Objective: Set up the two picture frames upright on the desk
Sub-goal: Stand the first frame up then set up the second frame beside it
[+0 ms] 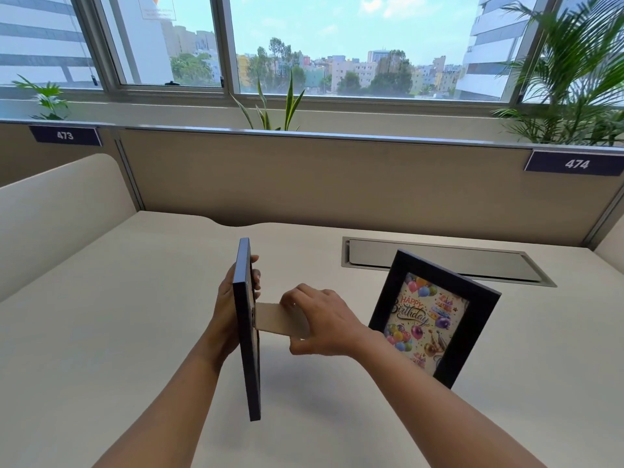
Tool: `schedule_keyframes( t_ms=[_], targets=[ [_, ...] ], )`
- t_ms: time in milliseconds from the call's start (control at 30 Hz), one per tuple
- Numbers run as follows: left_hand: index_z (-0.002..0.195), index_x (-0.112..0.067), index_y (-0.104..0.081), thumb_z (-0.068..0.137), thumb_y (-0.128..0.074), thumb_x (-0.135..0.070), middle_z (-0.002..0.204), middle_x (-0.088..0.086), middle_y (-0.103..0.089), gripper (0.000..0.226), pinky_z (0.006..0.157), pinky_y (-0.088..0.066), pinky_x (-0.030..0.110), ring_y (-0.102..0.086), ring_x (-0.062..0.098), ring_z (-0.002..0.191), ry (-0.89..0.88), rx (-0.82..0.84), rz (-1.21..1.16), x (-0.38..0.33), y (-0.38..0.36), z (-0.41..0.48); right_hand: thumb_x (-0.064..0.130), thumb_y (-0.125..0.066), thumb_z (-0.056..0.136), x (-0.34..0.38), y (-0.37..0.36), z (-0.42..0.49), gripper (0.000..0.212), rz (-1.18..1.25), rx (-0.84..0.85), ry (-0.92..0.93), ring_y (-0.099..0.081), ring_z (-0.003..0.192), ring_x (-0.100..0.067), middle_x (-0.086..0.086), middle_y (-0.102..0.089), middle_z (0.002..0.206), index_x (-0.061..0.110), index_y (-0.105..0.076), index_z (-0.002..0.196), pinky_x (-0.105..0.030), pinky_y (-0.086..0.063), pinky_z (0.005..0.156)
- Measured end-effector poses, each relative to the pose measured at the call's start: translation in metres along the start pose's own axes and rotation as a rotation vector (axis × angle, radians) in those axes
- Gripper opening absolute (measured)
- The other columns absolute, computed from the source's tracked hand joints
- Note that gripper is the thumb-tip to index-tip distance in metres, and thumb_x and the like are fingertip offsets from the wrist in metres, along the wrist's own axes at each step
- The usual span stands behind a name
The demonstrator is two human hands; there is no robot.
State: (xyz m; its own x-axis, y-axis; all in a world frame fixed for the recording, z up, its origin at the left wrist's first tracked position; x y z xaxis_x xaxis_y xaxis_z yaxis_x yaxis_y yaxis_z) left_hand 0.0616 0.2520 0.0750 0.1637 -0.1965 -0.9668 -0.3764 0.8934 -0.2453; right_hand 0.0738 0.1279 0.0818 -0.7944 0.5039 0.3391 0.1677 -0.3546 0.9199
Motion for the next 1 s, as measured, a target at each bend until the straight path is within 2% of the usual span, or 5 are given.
schedule_keyframes(
  t_ms=[233, 400, 600, 733, 1000],
  targets=[
    [0.122, -0.002, -0.044, 0.086, -0.056, -0.041, 0.078, 0.004, -0.048, 0.055, 0.064, -0.042, 0.021, -0.045, 0.013, 0.067, -0.106, 0.05, 0.084, -0.003, -0.01, 0.005, 0.035, -0.072, 0.07, -0.013, 0.0, -0.002, 0.061, -0.011, 0.021, -0.002, -0.049, 0.105, -0.021, -0.003, -0.051, 0.123, 0.021, -0.042, 0.121, -0.038, -0.037, 0.093],
    [0.129, -0.003, -0.046, 0.101, -0.035, -0.03, 0.08, 0.001, -0.05, 0.04, 0.066, -0.043, 0.021, -0.047, 0.011, 0.069, -0.1, 0.011, 0.075, 0.006, -0.014, 0.01, 0.03, -0.069, 0.073, -0.024, -0.005, -0.008, 0.061, 0.131, 0.009, -0.053, -0.046, 0.11, -0.02, -0.001, -0.047, 0.127, 0.023, -0.04, 0.126, -0.036, -0.038, 0.093],
    [0.094, -0.034, -0.057, 0.104, -0.03, -0.026, 0.07, -0.014, -0.061, 0.03, 0.053, -0.05, 0.007, -0.06, -0.006, 0.058, -0.109, -0.032, 0.162, 0.009, -0.014, 0.016, 0.029, -0.067, 0.081, -0.041, 0.0, -0.032, 0.053, 0.395, -0.2, -0.196, -0.045, 0.115, -0.006, 0.004, -0.048, 0.131, 0.025, -0.043, 0.128, -0.026, -0.038, 0.096],
    [0.098, -0.028, -0.055, 0.102, -0.029, -0.035, 0.083, -0.007, -0.061, 0.028, 0.062, -0.052, 0.016, -0.06, 0.004, 0.073, -0.103, -0.084, 0.098, 0.013, -0.012, 0.018, 0.035, -0.055, 0.089, -0.042, -0.005, -0.064, 0.02, 0.713, -0.449, -0.273, -0.058, 0.097, 0.003, 0.011, -0.066, 0.1, 0.025, -0.066, 0.102, -0.017, -0.047, 0.084],
    [0.125, -0.007, -0.048, 0.102, -0.035, -0.026, 0.099, -0.002, -0.059, 0.032, 0.062, -0.054, 0.01, -0.058, 0.005, 0.084, -0.123, -0.305, 0.045, 0.02, -0.003, 0.019, 0.031, -0.069, 0.081, -0.045, -0.024, -0.075, 0.026, 0.786, -0.442, -0.313, -0.065, 0.092, 0.001, 0.016, -0.069, 0.097, 0.024, -0.067, 0.106, -0.018, -0.054, 0.083]
  ],
)
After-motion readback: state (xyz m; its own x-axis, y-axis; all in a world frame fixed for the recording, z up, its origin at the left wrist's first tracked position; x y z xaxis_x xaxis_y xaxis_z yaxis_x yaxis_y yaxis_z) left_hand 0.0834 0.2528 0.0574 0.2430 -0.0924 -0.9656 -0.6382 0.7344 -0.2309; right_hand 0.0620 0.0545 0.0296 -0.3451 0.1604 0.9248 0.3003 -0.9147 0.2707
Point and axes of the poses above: each hand's wrist, its own z-axis towards the middle knuckle, its own y-axis out of the back of the hand, x = y × z, the point moved 9 cm from there along z, towards the middle knuckle
